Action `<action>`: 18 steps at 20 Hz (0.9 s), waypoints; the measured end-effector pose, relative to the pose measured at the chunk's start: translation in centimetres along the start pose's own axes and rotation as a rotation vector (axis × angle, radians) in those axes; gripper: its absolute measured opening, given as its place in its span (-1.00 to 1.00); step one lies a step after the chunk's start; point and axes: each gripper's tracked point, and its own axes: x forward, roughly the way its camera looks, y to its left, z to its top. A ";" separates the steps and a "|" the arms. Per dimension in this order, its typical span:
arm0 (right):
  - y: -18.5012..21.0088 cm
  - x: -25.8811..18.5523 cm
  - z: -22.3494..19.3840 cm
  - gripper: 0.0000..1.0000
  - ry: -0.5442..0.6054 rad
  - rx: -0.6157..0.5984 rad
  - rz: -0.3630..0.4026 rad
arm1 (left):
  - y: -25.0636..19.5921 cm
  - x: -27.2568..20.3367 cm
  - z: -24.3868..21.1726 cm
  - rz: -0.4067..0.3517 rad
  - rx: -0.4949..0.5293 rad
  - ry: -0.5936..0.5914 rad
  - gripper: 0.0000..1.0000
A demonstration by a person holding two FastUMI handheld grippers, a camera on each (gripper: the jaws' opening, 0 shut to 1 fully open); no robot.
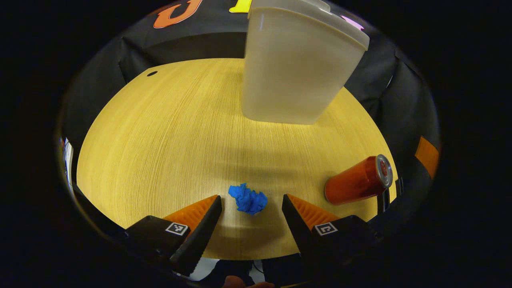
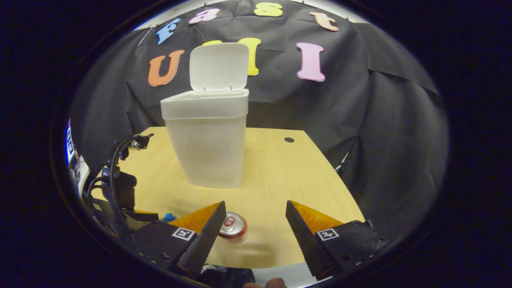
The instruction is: Press the lid of the desktop garbage bin to open it, pick up the crumpled paper on the desktop and throw it into the bin, then pick up the pop can on the desktop and drop it into the bin, and finally close the garbage bin lid.
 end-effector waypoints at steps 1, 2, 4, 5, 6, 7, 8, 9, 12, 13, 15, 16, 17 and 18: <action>0.1 0.1 -0.3 0.89 0.007 0.002 0.000 | -0.1 0.1 -0.1 0.002 -0.003 0.004 0.96; 0.1 0.2 -0.5 0.89 0.015 0.005 0.002 | -0.1 0.4 -0.3 0.003 -0.003 0.007 0.93; 0.3 0.3 -1.4 0.89 0.042 0.019 0.010 | 0.0 0.5 -0.2 0.011 0.001 0.002 0.82; 0.5 0.4 -1.7 0.89 0.055 0.028 0.017 | -0.1 0.6 -0.1 0.006 0.002 -0.003 0.78; 0.8 0.2 -2.0 0.89 0.063 0.031 0.020 | -0.2 0.7 0.0 0.000 0.006 -0.003 0.70; 0.9 -0.1 -2.3 0.90 0.066 0.031 0.021 | -0.3 0.9 -0.1 -0.003 0.011 -0.001 0.65; 0.9 -0.3 -2.4 0.89 0.068 0.030 0.022 | -0.2 0.9 -0.1 -0.001 0.016 0.000 0.56; 0.9 -0.4 -2.6 0.89 0.072 0.032 0.023 | -0.1 0.9 0.0 0.003 0.021 0.002 0.52; 1.1 -0.5 -2.9 0.88 0.078 0.043 0.025 | 0.5 1.5 -0.4 0.016 0.026 0.015 0.30; 1.2 -0.5 -3.1 0.90 0.082 0.043 0.025 | 0.7 1.7 -0.4 0.020 0.027 0.017 0.25; 1.5 -0.5 -3.5 0.89 0.090 0.042 0.027 | 0.8 1.8 -0.5 0.028 0.027 0.015 0.04; 1.6 -0.6 -3.6 0.90 0.093 0.043 0.031 | 0.7 1.7 -0.6 0.025 0.026 0.013 -0.11; 1.7 -0.7 -3.8 0.90 0.094 0.044 0.032 | 0.8 1.7 -0.5 0.026 0.029 0.010 -0.20; 1.9 -0.7 -3.8 0.90 0.095 0.046 0.035 | 0.8 1.6 -0.5 0.026 0.036 0.008 -0.33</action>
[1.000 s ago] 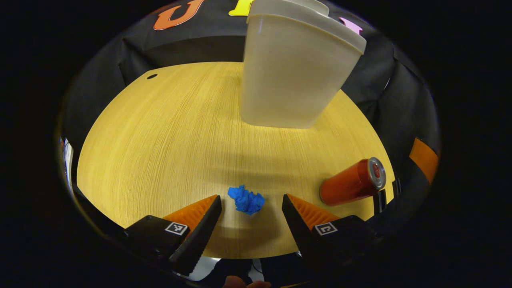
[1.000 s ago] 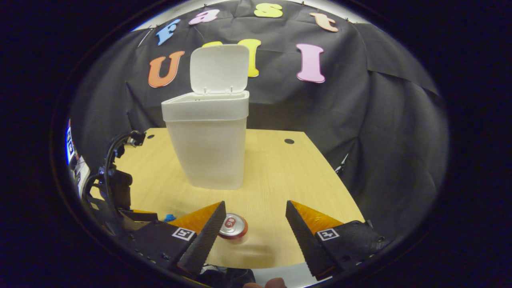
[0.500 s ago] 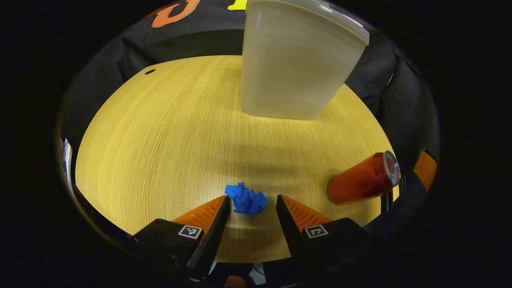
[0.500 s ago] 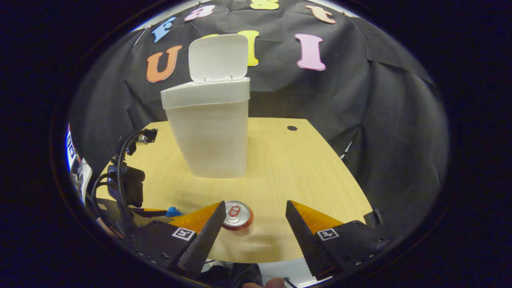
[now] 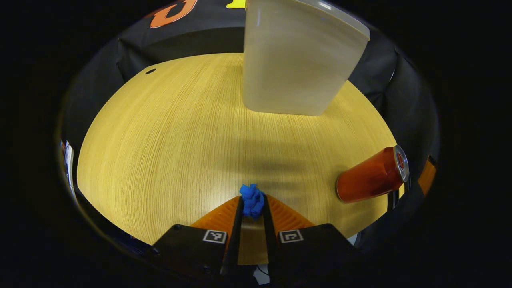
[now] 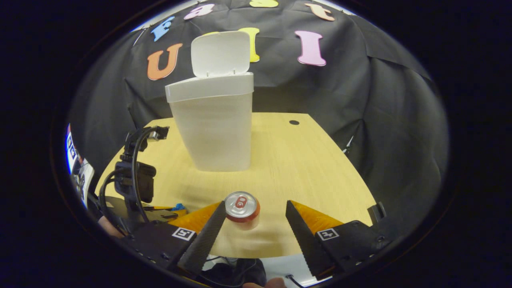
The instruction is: Press the lid of the desktop garbage bin to open it, pick up the crumpled paper on the desktop and throw it into the bin, then pick up the pop can on the desktop and drop it into the bin, and finally close the garbage bin lid.
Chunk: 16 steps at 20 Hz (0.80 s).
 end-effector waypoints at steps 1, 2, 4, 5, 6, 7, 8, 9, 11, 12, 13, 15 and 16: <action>0.1 0.0 -0.1 0.90 0.000 0.001 0.001 | 0.0 -0.1 0.1 0.001 0.010 0.000 -0.40; 0.1 0.0 -0.1 0.89 0.000 0.001 0.001 | 0.0 -0.1 0.4 -0.005 0.018 -0.003 -0.48; 0.1 -0.1 -0.2 0.89 -0.006 0.004 0.000 | -0.3 -0.5 0.9 -0.011 0.025 -0.016 -0.56; 0.0 -0.1 -0.3 0.89 -0.007 0.005 -0.001 | -0.5 -0.8 1.3 -0.017 0.023 -0.028 -0.57; -0.1 -0.1 -0.5 0.88 -0.007 0.006 -0.003 | -0.7 -1.1 1.9 -0.021 0.022 -0.044 -0.58; -0.1 -0.3 -0.5 0.89 -0.005 0.007 -0.007 | -0.9 -1.6 2.5 -0.025 0.018 -0.063 -0.58; 0.0 -0.4 -0.8 0.89 0.001 0.008 -0.009 | -0.9 -2.2 3.3 -0.031 0.006 -0.095 -0.58; -0.1 -0.4 -1.2 0.89 0.007 0.009 -0.012 | -0.7 -3.1 4.8 -0.027 -0.005 -0.145 -0.57; -0.1 -0.6 -2.1 0.90 0.017 0.016 -0.014 | 0.1 -4.7 7.0 -0.008 -0.009 -0.219 -0.58; -0.1 -0.5 -2.5 0.90 0.024 0.018 -0.014 | 0.5 -5.4 8.1 0.000 -0.011 -0.249 -0.58; 0.2 -0.2 -3.1 0.90 0.034 0.019 -0.011 | 0.8 -6.1 9.1 0.005 -0.012 -0.279 -0.58; 0.6 0.6 -4.5 0.89 0.059 0.031 -0.006 | 1.4 -7.4 11.4 0.014 -0.006 -0.337 -0.58; 0.9 1.2 -5.0 0.88 0.072 0.037 -0.002 | 1.6 -8.0 12.2 0.016 0.001 -0.363 -0.58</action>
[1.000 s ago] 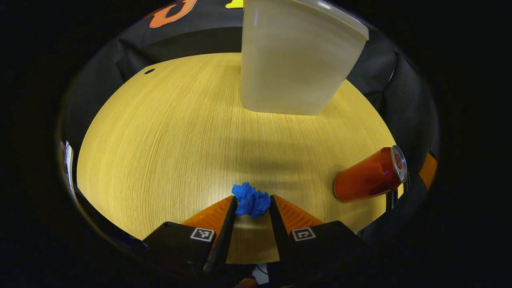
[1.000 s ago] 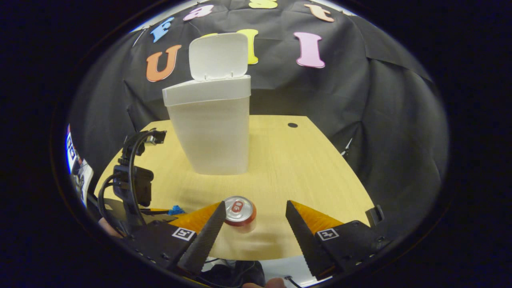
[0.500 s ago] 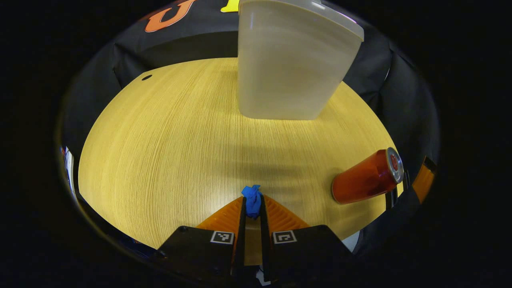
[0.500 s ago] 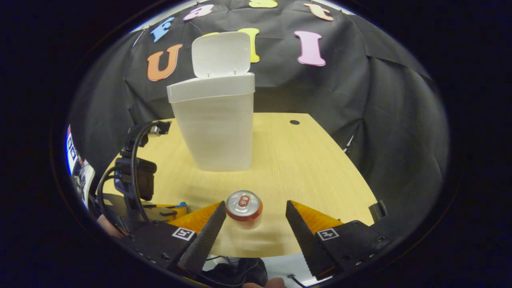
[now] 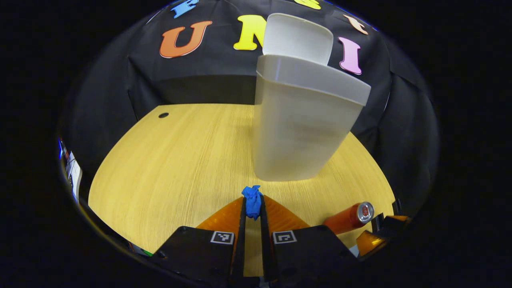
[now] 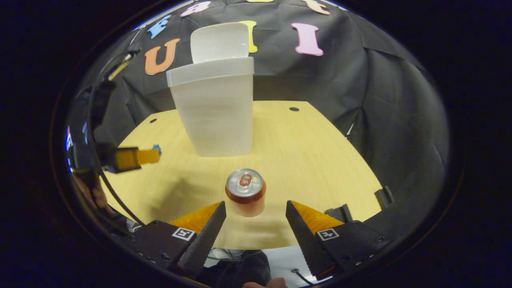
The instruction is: Press the lid of the desktop garbage bin to open it, pick up the crumpled paper on the desktop and throw it into the bin, then pick up the pop can on the desktop and drop it into the bin, and finally close the garbage bin lid.
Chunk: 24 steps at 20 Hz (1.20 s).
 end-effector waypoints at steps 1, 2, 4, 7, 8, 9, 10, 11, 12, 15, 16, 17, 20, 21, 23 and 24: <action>0.1 0.8 -0.5 0.90 0.010 0.003 0.000 | 0.1 -0.3 1.0 0.002 0.008 -0.024 -0.58; 0.2 1.4 -0.8 0.89 0.016 0.006 0.000 | 0.3 -0.5 1.9 0.002 0.014 -0.045 -0.58; 0.6 2.8 -1.3 0.88 0.029 0.008 0.005 | 0.5 -0.9 3.5 0.001 0.028 -0.086 -0.58; 1.0 4.7 -1.8 0.90 0.042 0.007 0.014 | 0.5 -2.0 5.3 -0.008 0.002 -0.140 -0.58; 1.1 5.0 -1.8 0.90 0.048 0.012 0.015 | 0.7 -2.3 5.8 -0.006 0.001 -0.155 -0.58; 1.3 5.5 -1.8 0.90 0.050 0.012 0.017 | 0.7 -2.5 6.0 -0.006 0.003 -0.164 -0.58; 1.3 6.0 -1.7 0.90 0.053 0.004 0.017 | 0.9 -2.6 6.4 -0.002 0.005 -0.173 -0.58; 1.3 6.4 -1.6 0.90 0.056 -0.002 0.015 | 1.1 -2.7 6.7 0.000 0.007 -0.182 -0.58; 1.3 6.9 -1.5 0.87 0.058 -0.003 0.016 | 1.2 -2.8 6.9 0.001 0.005 -0.189 -0.58; 1.4 8.0 -1.6 0.90 0.070 0.010 0.024 | 1.6 -2.9 7.6 0.013 0.000 -0.204 -0.58; 1.5 8.2 -1.6 0.90 0.072 0.018 0.031 | 1.7 -2.9 7.7 0.016 0.000 -0.207 -0.58; 1.4 8.4 -1.5 0.91 0.073 0.017 0.028 | 1.8 -3.0 7.8 0.019 -0.003 -0.211 -0.58; 1.3 8.6 -1.6 0.91 0.084 0.022 0.028 | 1.8 -3.1 8.4 0.023 -0.005 -0.230 -0.58; 1.4 8.8 -1.7 0.91 0.089 0.026 0.028 | 1.9 -3.2 8.6 0.025 -0.002 -0.236 -0.58; 1.3 8.7 -1.3 0.79 0.081 0.018 0.019 | 1.9 -3.2 9.0 0.024 -0.001 -0.247 -0.58; 1.4 8.6 -0.9 0.68 0.070 0.010 0.019 | 1.9 -3.2 9.2 0.019 -0.006 -0.251 -0.58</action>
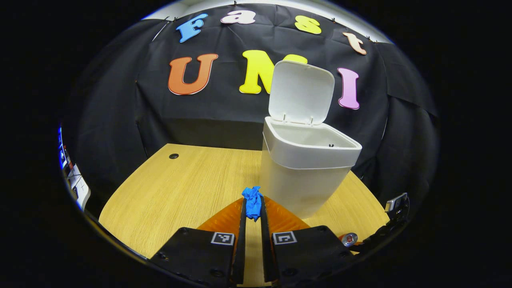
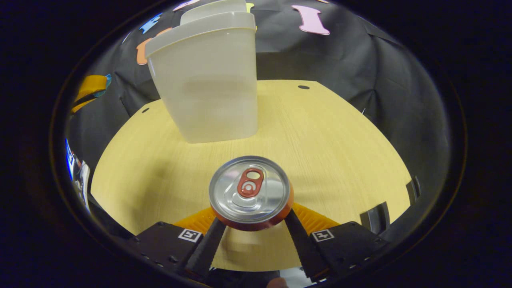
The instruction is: Press the lid of the desktop garbage bin to open it, pick up the crumpled paper on the desktop and throw it into the bin, then pick up the pop can on the desktop and drop it into the bin, and finally close the garbage bin lid.
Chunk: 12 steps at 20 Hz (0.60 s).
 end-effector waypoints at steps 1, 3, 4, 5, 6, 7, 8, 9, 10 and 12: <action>0.1 0.0 0.2 0.68 -0.006 -0.008 0.005 | -0.1 0.0 0.4 0.000 -0.002 -0.009 -0.58; 0.2 -0.6 0.9 0.65 -0.018 -0.023 0.009 | 0.0 0.1 1.6 -0.001 0.002 -0.033 -0.58; 0.3 -0.9 1.6 0.65 -0.027 -0.027 0.015 | 0.1 0.1 2.6 -0.001 0.005 -0.050 -0.58; 0.5 -1.3 2.3 0.65 -0.033 -0.032 0.019 | 0.1 0.1 3.8 -0.002 0.007 -0.072 -0.58; 0.7 -1.8 2.9 0.64 -0.038 -0.034 0.027 | 0.1 0.1 5.1 -0.002 0.011 -0.095 -0.58; 0.7 -2.1 3.3 0.64 -0.035 -0.041 0.030 | 0.1 0.1 6.4 0.001 0.011 -0.120 -0.58; 0.6 -2.5 3.8 0.65 -0.032 -0.045 0.032 | -0.2 0.1 7.9 -0.002 0.010 -0.147 -0.58; 0.6 -3.1 4.3 0.65 -0.035 -0.046 0.032 | -0.5 0.1 9.3 -0.005 0.012 -0.173 -0.58; 0.4 -3.6 5.1 0.65 -0.042 -0.044 0.030 | -0.9 0.1 10.7 -0.011 0.013 -0.198 -0.58; -0.4 -4.8 7.2 0.64 -0.075 -0.037 0.011 | -1.9 0.5 13.6 -0.031 0.011 -0.248 -0.58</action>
